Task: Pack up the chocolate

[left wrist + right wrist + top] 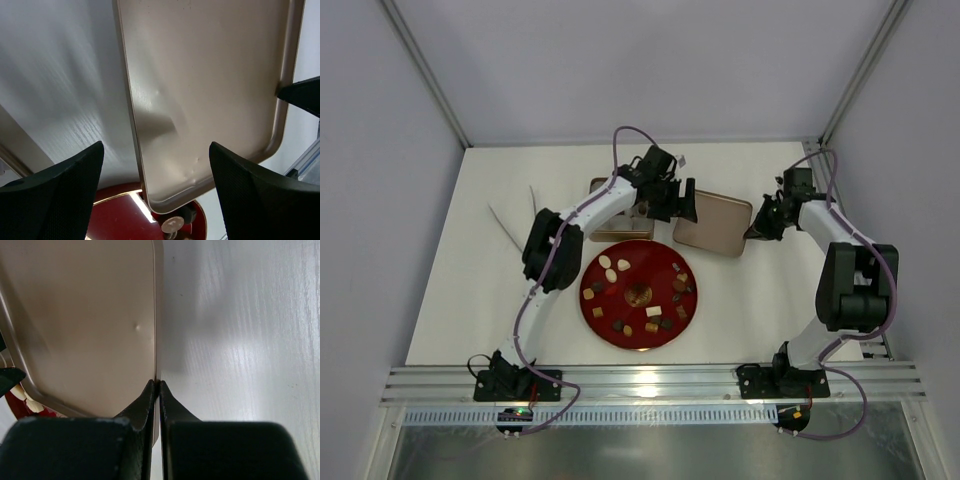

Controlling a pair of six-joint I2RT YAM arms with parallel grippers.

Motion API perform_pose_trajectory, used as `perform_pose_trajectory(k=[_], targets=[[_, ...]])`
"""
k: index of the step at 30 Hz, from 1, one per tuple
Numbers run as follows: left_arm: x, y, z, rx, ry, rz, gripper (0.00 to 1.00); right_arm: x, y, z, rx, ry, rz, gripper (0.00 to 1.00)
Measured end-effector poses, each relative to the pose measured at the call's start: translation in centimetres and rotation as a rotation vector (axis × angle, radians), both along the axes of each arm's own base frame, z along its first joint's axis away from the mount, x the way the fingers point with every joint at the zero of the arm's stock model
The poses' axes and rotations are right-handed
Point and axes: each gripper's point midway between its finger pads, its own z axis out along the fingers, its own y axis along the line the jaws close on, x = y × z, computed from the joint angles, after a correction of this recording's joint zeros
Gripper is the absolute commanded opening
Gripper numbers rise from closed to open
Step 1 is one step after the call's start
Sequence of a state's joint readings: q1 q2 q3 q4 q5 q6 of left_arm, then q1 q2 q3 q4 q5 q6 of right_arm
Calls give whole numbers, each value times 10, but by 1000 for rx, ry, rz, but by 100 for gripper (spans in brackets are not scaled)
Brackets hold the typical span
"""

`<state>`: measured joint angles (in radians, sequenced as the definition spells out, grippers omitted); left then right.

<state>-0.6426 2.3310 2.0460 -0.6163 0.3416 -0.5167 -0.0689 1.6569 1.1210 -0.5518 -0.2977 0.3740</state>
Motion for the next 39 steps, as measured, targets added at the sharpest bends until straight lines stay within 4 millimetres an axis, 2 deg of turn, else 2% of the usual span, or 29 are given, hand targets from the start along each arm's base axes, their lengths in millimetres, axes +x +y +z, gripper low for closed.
perform_pose_trajectory(k=[8, 13, 16, 17, 18, 19, 20, 21, 22, 24, 25, 26, 27, 30, 34, 36, 39], targets=[[1, -9, 9, -70, 25, 12, 75, -9, 9, 2, 61, -18, 2, 4], [-3, -13, 6, -109, 62, 16, 67, -16, 16, 1, 105, -21, 4, 4], [-7, -14, 2, -121, 92, 21, 57, -19, 20, 2, 126, -29, 5, 4], [-9, -14, 1, -126, 105, 24, 49, -20, 21, 4, 133, -33, 5, 4], [-11, -14, 0, -130, 118, 29, 45, -21, 22, 5, 137, -36, 5, 4], [-13, -14, 0, -134, 126, 30, 35, -23, 22, 6, 141, -39, 4, 4], [-14, -14, 1, -141, 137, 35, 30, -24, 22, 6, 137, -42, 4, 4], [-17, -16, 7, -162, 151, 30, 26, -27, 21, 6, 132, -41, 0, 4], [-17, -17, 14, -186, 157, 29, 17, -29, 21, 5, 134, -38, -4, 4], [-19, -21, 34, -233, 154, 21, 8, -35, 22, 4, 135, -35, -5, 5], [-19, -22, 44, -252, 143, 15, 0, -37, 23, 4, 135, -36, -3, 11], [-18, -21, 51, -252, 125, 22, 0, -39, 24, 7, 138, -45, 0, 21], [-20, -20, 56, -254, 120, 23, 0, -39, 25, 12, 133, -64, 4, 45], [-25, -17, 63, -252, 125, 27, 0, -39, 28, 34, 105, -146, 19, 68], [-34, -5, 61, -200, 169, 54, 0, -44, 38, 73, -10, -302, 67, 77], [-40, 4, 60, -169, 205, 70, 0, -56, 63, 96, -70, -398, 144, 77], [-49, 17, 67, -154, 257, 100, 0, -85, 114, 129, -124, -551, 318, 77]])
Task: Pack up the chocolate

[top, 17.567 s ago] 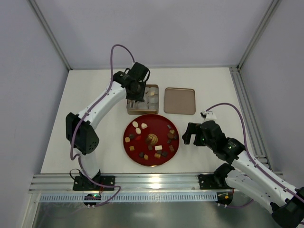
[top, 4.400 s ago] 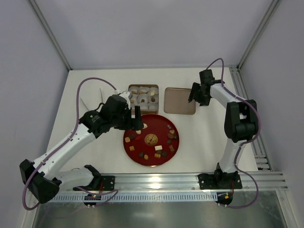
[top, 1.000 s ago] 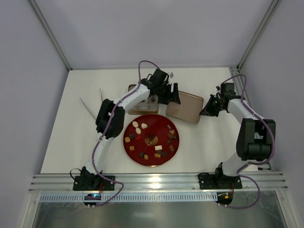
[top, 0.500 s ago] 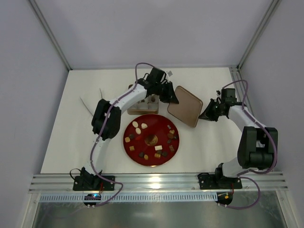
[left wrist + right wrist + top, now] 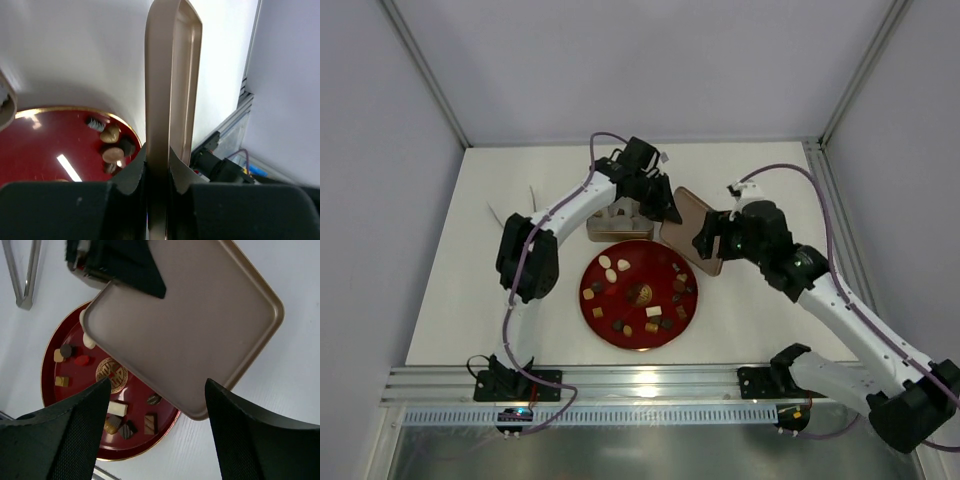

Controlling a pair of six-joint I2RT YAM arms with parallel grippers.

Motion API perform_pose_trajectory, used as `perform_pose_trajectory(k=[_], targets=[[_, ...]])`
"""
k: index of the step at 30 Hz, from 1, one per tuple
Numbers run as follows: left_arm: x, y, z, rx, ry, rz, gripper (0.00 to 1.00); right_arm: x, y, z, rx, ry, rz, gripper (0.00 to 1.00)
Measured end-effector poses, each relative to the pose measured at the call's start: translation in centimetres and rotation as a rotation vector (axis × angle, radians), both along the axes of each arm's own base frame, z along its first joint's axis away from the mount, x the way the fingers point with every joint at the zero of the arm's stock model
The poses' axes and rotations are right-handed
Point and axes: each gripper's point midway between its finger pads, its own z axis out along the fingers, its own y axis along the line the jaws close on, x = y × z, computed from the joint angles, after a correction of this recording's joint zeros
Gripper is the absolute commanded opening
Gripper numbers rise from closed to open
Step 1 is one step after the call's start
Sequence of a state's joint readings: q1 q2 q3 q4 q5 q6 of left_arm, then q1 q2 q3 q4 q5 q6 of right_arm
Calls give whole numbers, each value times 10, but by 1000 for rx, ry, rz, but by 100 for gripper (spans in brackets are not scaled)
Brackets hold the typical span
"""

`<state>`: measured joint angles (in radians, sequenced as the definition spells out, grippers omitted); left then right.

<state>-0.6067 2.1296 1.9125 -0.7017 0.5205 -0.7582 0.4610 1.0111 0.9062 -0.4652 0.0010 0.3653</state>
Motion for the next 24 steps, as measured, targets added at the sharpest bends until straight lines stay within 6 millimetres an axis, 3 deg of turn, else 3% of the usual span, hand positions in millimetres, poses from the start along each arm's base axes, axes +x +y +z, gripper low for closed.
perform_pose_trajectory(k=[4, 9, 15, 20, 24], targets=[[-15, 19, 16, -14, 69, 40, 0, -39, 46, 18, -122, -149, 169, 77], [-32, 38, 34, -35, 126, 83, 0, -70, 81, -3, -351, -206, 295, 76], [-56, 48, 29, -27, 194, 95, 0, -69, 95, -30, -684, -255, 292, 71], [-74, 58, 18, -5, 247, 109, 0, -58, 93, -22, -866, -330, 232, 62], [-78, 59, 21, -16, 247, 113, 0, -53, 88, -15, -936, -366, 225, 60]])
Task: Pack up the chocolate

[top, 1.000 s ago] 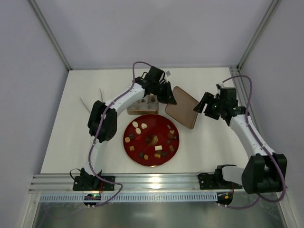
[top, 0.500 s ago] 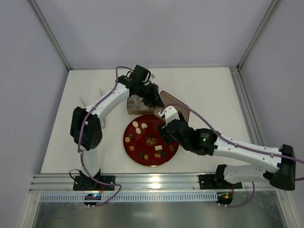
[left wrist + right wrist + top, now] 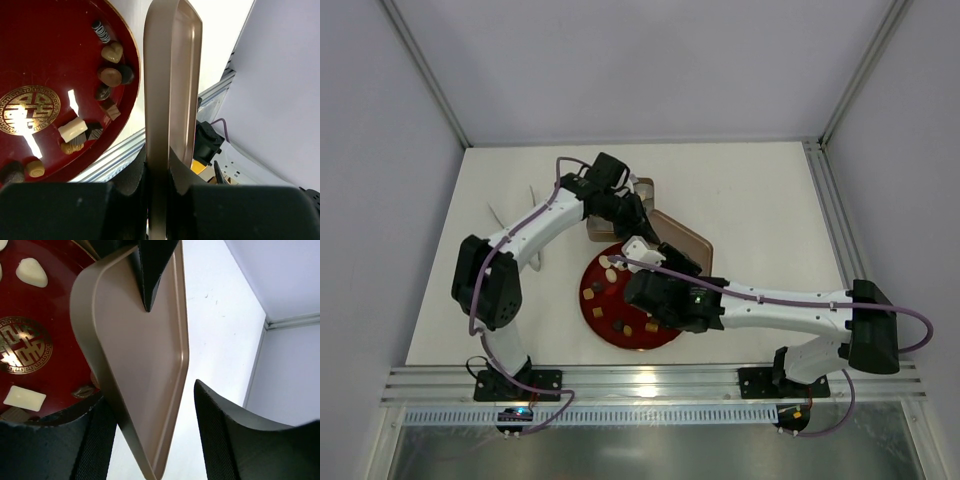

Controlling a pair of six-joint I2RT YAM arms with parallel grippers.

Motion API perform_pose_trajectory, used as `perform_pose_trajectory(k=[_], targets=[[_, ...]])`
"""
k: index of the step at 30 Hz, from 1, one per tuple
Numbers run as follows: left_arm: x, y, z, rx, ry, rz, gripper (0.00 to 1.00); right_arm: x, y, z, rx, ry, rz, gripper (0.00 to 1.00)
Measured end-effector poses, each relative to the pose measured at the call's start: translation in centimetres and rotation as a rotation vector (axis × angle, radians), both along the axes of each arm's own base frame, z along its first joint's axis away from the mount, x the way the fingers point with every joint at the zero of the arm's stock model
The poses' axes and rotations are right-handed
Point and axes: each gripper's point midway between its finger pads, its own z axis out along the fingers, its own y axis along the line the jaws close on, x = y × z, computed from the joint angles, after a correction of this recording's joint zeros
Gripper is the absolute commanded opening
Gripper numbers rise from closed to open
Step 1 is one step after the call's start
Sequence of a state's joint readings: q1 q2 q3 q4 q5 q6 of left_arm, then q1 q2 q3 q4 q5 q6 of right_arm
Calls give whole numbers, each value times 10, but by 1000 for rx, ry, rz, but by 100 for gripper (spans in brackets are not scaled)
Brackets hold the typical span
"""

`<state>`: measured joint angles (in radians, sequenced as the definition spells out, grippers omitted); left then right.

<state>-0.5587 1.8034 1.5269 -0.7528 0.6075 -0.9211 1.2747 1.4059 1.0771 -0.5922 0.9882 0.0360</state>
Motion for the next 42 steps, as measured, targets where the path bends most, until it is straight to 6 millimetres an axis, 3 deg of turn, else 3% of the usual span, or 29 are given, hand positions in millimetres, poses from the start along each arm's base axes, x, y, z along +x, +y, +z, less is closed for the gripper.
perform_pose_trajectory(k=[3, 11, 14, 18, 19, 21, 22, 23, 24, 26, 28, 33, 39, 42], targets=[[-2, 0, 8, -16, -15, -3, 0, 1, 1, 4, -37, -19, 17, 58], [-4, -2, 16, -43, -23, -9, 0, 3, 4, 4, -122, -47, 43, 37], [-4, -2, 17, -46, -21, -11, 1, 5, 5, 1, -155, -57, 40, 26], [-4, -2, 19, -55, -22, -8, 6, 6, 5, -3, -196, -63, 44, 4], [-4, -2, 20, -59, -27, -9, 9, 6, 6, -3, -198, -67, 42, 4], [-4, -2, 23, -67, -34, -13, 28, 6, 6, 0, -202, -79, 37, 4], [-5, -1, 25, -71, -35, -17, 38, 7, 5, 1, -202, -86, 32, 4], [-6, -1, 26, -73, -42, -22, 56, 8, 4, 3, -203, -90, 27, 4], [-7, 1, 29, -75, -53, -29, 64, 8, 4, 4, -204, -95, 23, 4], [-9, 4, 33, -65, -71, -39, 80, 9, 3, 7, -205, -95, 17, 4], [-5, 8, 42, -52, -110, -47, 85, 9, 2, 10, -195, -93, 13, 4], [27, 28, 81, -64, -249, 4, 88, 4, 4, 28, -121, -59, 29, 4], [98, 92, 144, -107, -430, 207, 88, 5, 14, 50, 30, 31, 55, 4], [124, 125, 178, -95, -547, 313, 88, 22, 13, 50, 159, 144, 54, 4]])
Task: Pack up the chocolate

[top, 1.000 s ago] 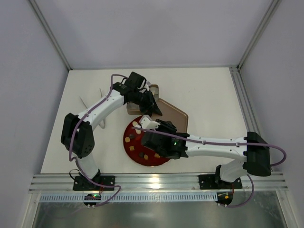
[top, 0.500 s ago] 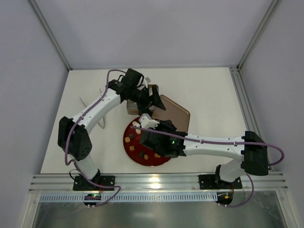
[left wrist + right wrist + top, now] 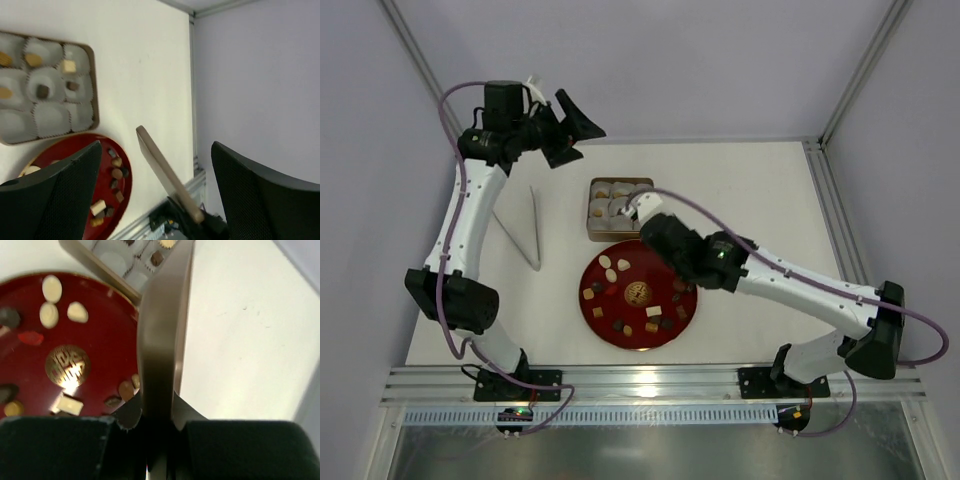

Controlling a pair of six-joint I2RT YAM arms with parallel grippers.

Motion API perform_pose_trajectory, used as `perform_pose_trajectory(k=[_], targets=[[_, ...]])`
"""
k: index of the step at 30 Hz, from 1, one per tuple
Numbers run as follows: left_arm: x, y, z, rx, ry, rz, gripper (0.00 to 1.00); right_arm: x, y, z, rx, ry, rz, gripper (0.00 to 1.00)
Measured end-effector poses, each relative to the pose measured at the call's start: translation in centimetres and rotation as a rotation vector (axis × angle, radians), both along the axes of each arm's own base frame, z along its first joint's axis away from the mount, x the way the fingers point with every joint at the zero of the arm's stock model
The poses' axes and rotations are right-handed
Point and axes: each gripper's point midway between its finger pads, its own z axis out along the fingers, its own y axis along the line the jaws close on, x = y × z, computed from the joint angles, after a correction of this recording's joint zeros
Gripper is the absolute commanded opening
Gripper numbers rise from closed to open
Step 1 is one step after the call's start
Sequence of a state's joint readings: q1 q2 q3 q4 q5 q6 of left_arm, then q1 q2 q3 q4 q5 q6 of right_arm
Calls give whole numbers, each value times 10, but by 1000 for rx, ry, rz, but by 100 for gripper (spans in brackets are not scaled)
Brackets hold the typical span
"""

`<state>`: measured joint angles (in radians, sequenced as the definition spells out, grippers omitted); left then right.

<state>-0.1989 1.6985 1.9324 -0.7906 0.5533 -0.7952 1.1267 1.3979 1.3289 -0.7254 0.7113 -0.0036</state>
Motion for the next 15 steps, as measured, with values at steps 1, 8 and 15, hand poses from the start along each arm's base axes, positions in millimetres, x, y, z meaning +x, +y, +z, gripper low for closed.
perform_pose_trajectory(k=[1, 8, 15], targets=[[5, 9, 7, 8, -26, 34, 87, 10, -3, 2, 63, 44, -11, 4], [25, 54, 1, 187, -109, 212, 84, 104, -3, 47, 650, 251, -26, 4], [33, 78, -82, 378, -6, 237, 83, 168, 73, 43, 1072, 501, 146, 4]])
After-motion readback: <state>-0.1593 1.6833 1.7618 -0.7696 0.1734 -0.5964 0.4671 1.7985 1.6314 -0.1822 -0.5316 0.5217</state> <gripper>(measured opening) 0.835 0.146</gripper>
